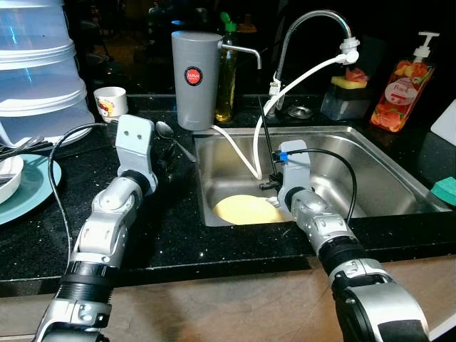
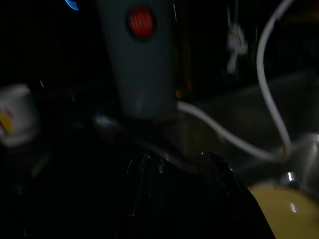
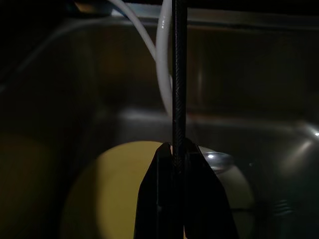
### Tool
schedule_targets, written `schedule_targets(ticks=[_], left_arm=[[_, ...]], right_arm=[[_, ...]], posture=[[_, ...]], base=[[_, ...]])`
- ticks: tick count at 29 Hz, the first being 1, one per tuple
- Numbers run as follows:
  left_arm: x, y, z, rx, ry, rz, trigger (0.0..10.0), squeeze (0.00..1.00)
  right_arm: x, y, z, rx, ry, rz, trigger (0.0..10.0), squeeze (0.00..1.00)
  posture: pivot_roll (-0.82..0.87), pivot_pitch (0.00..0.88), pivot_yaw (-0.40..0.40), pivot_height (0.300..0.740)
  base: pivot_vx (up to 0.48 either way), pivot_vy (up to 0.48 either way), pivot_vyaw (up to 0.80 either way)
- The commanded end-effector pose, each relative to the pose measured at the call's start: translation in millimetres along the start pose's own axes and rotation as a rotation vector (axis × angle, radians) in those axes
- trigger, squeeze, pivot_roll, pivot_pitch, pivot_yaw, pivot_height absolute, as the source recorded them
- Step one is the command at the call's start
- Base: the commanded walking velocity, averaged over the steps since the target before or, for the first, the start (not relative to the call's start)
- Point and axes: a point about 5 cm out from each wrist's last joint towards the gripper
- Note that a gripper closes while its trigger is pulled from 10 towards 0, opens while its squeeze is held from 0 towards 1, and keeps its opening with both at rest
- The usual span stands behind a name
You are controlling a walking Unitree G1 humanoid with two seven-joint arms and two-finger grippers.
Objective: Kitchen organization
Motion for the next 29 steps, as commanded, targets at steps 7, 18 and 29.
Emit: schedule_targets(ticks=[7,18,29], left_arm=[[18.8,-8.9,-5,-0.018,0.0,-0.156,10.0,0.0],[-12.0,-13.7,-25,-0.308,0.162,-0.004,10.0,0.0],[-53.7,-21.4,-46,-0.422,0.132,0.2,10.0,0.0]], right_arm=[[-13.1,2.1,-6,0.005,0.049,0.056,10.0,0.0],[-20.1,3.2,-8,0.0,0.023,0.102,10.0,0.0],[-28.3,3.2,-7,-0.001,0.009,0.164,10.0,0.0]], posture=[[0.07,0.008,-0.022,0.74],[0.07,0.009,-0.022,0.74],[0.07,0.001,-0.036,0.74]], base=[[0.0,0.0,0.0],[0.0,0.0,0.0],[0.0,0.0,0.0]])
Point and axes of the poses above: a point about 5 cm out from each wrist's last joint towards the gripper, its own y axis pointing out of the wrist towards the gripper, its own z axis along the axis of the wrist's last joint, x = y × z, and after that the axes turned 15 degrees about y, right-handed
